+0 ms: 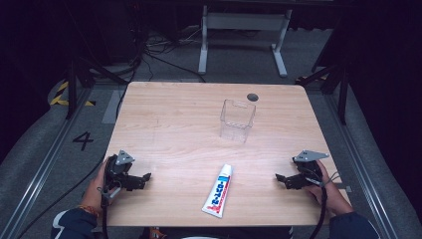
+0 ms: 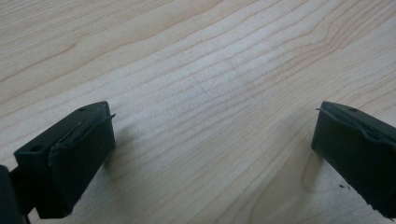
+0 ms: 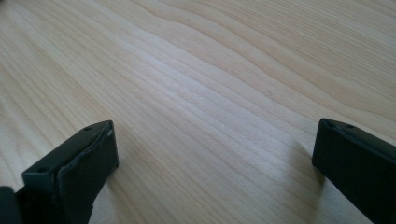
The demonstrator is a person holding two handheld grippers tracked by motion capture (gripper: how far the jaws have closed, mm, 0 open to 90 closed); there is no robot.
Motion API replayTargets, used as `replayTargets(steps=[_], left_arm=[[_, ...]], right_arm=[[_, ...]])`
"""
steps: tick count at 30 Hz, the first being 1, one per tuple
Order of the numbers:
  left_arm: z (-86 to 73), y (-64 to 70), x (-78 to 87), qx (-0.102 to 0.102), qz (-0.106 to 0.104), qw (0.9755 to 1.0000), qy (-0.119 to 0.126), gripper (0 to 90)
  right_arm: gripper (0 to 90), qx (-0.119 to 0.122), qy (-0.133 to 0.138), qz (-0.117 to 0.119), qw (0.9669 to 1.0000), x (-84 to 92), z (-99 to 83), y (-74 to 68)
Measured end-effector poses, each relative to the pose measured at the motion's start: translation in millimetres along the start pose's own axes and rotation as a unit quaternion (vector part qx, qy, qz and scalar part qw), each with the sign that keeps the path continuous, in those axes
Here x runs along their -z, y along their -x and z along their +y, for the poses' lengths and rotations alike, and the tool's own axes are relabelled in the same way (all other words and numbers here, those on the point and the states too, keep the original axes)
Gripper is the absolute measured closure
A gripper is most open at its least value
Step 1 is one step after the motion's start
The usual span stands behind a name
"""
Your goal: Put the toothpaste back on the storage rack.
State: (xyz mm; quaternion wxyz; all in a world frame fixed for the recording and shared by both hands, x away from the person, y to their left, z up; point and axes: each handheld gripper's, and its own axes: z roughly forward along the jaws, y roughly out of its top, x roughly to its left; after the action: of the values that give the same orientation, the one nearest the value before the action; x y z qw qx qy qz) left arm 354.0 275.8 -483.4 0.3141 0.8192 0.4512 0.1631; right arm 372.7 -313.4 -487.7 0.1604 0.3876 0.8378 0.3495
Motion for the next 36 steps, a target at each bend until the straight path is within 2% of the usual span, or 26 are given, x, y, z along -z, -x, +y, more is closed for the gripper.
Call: replayTargets(steps=[3,7,9,12,16,17,18,20,21,22,23,24,25,26,27,28,30,31,32,34,35,36], left_arm=[[1.3,-2.8,-0.5,-0.017,-0.002,0.9999,-0.001,0.1],[0.0,-2.6,0.1,-0.014,-0.010,0.9999,0.000,0.1],[-1.3,-3.6,1.3,-0.022,-0.008,0.9997,0.002,0.3],[-2.3,-5.3,2.0,-0.030,-0.017,0.9994,0.002,0.3],[-2.8,-7.8,2.8,-0.042,-0.024,0.9989,0.001,0.3],[-2.8,-7.8,2.8,-0.042,-0.023,0.9988,0.001,0.3],[-3.0,-7.5,2.9,-0.040,-0.024,0.9989,0.000,0.3],[-3.4,-7.1,3.1,-0.037,-0.024,0.9991,0.000,0.4],[-3.4,-7.0,3.1,-0.036,-0.024,0.9991,0.000,0.4],[-3.3,-7.1,3.1,-0.037,-0.024,0.9990,0.000,0.4],[-3.3,-7.1,3.1,-0.037,-0.024,0.9990,0.000,0.4],[-3.3,-7.1,3.0,-0.036,-0.024,0.9991,0.001,0.4],[-3.3,-7.1,3.1,-0.037,-0.024,0.9990,0.000,0.4],[-3.3,-7.1,3.1,-0.037,-0.024,0.9990,0.000,0.4],[-3.3,-7.2,3.1,-0.037,-0.024,0.9990,0.000,0.4],[-3.3,-7.2,3.1,-0.037,-0.024,0.9990,0.000,0.4],[-3.4,-7.1,3.1,-0.036,-0.024,0.9990,0.000,0.4],[-3.4,-7.1,3.1,-0.037,-0.024,0.9990,0.000,0.4],[-3.4,-7.1,3.1,-0.037,-0.024,0.9990,0.000,0.4],[-3.4,-7.2,3.1,-0.037,-0.024,0.9990,0.000,0.4],[-3.4,-7.2,3.1,-0.037,-0.024,0.9990,0.000,0.4],[-3.4,-7.1,3.1,-0.037,-0.024,0.9990,0.000,0.4]], right_arm=[[0.2,-0.002,0.001,0.000,1.0000,-0.2,0.0,-0.6],[0.2,-0.003,-0.004,-0.002,1.0000,0.0,0.8,-1.0],[0.2,-0.001,-0.002,-0.001,1.0000,0.1,0.5,-1.2],[0.2,0.010,-0.005,0.002,0.9999,0.4,1.3,-1.3],[0.3,0.030,-0.023,0.011,0.9992,1.2,5.5,-1.3],[0.3,0.037,-0.029,0.015,0.9988,1.6,6.8,-1.7],[0.5,0.053,-0.035,0.019,0.9978,2.2,8.4,-2.8],[5.9,0.067,-0.041,0.025,0.9966,2.7,11.0,-5.3],[13.7,0.076,-0.041,0.031,0.9958,3.7,13.3,-7.7],[24.0,0.109,-0.034,0.037,0.9928,6.1,17.5,-14.4],[24.0,0.109,-0.034,0.037,0.9928,6.1,17.5,-14.4],[17.6,0.124,-0.036,0.040,0.9907,6.2,20.6,-19.0],[15.9,0.132,-0.037,0.044,0.9896,5.5,24.0,-23.6],[20.0,0.143,-0.035,0.050,0.9879,4.6,27.3,-27.9],[22.3,0.156,-0.034,0.061,0.9853,4.4,30.8,-32.7],[20.7,0.173,-0.035,0.070,0.9818,3.8,35.5,-38.6],[18.6,0.193,-0.036,0.082,0.9770,2.8,44.2,-47.5],[20.5,0.207,-0.036,0.093,0.9733,2.7,48.9,-52.1],[21.4,0.225,-0.038,0.105,0.9680,2.8,54.9,-58.1],[20.0,0.249,-0.041,0.116,0.9608,1.9,63.4,-67.6],[20.0,0.264,-0.042,0.126,0.9553,0.6,69.3,-74.0],[20.2,0.274,-0.041,0.133,0.9515,-0.7,73.8,-79.1]])
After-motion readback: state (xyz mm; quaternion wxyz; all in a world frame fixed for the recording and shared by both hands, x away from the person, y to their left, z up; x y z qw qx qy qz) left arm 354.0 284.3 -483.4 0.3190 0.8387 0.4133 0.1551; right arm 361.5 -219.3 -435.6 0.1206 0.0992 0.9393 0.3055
